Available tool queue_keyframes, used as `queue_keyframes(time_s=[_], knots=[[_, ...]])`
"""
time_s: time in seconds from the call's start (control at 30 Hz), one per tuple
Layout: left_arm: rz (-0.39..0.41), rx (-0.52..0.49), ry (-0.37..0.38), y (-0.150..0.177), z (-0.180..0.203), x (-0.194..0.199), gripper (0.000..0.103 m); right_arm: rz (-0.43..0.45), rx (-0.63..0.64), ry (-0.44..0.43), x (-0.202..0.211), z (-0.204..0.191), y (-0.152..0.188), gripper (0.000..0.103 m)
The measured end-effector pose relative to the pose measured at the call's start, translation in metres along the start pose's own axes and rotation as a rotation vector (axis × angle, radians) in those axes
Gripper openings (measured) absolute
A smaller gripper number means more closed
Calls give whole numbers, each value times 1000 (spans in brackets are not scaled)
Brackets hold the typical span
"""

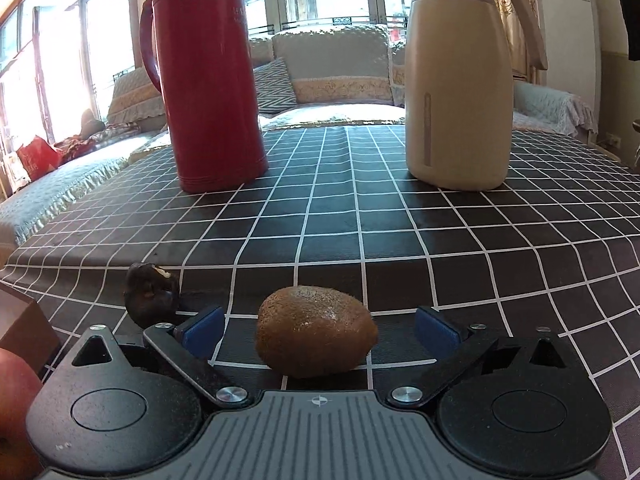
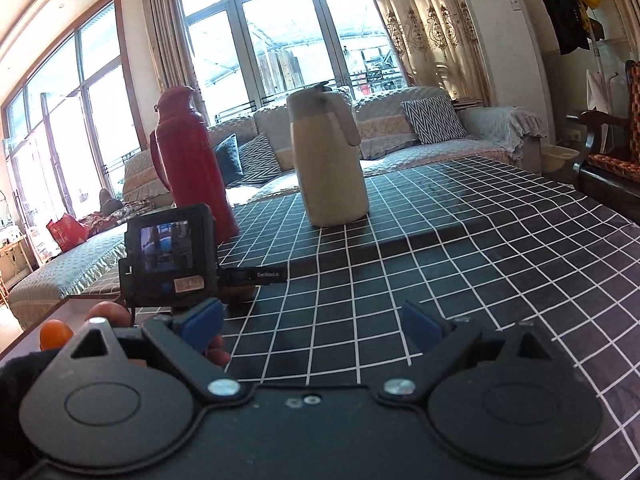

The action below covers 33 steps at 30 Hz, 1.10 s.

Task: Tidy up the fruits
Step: 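Move the left tool to the brown kiwi, then close the left tool's fingers on the kiwi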

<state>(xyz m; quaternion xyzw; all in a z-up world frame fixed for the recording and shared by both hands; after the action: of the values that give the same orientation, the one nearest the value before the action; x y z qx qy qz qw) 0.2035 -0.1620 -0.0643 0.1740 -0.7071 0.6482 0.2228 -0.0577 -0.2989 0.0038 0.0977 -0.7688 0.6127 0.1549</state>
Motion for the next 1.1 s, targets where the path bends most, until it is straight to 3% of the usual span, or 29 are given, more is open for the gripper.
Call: queue_keyframes(time_s=[0.1, 0.27, 0.4, 1.1], knots=[[-49, 7, 11, -1, -1, -10, 78, 2, -1, -6, 1, -2, -1, 95], [-59, 10, 1, 0, 0, -11, 76, 11, -7, -8, 3, -1, -2, 96], [-72, 8, -3, 0, 0, -11, 67, 13, -6, -9, 3, -2, -3, 96], [-63, 9, 2, 0, -4, -3, 64, 9, 8, -11, 3, -4, -3, 96]])
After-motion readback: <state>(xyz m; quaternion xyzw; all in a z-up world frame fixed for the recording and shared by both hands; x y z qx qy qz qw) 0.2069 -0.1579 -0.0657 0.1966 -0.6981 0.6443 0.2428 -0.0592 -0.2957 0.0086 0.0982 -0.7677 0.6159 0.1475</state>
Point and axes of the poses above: each gripper's, at about its wrist camera, not at the fingertips, and x roughly against the way its jaws point, z to its right, y to its underside, the point moved 2 cm from there along -x, roughly the way its jaws point, and after that the axes turned 5 degrees about y, right-handed, at the moved point
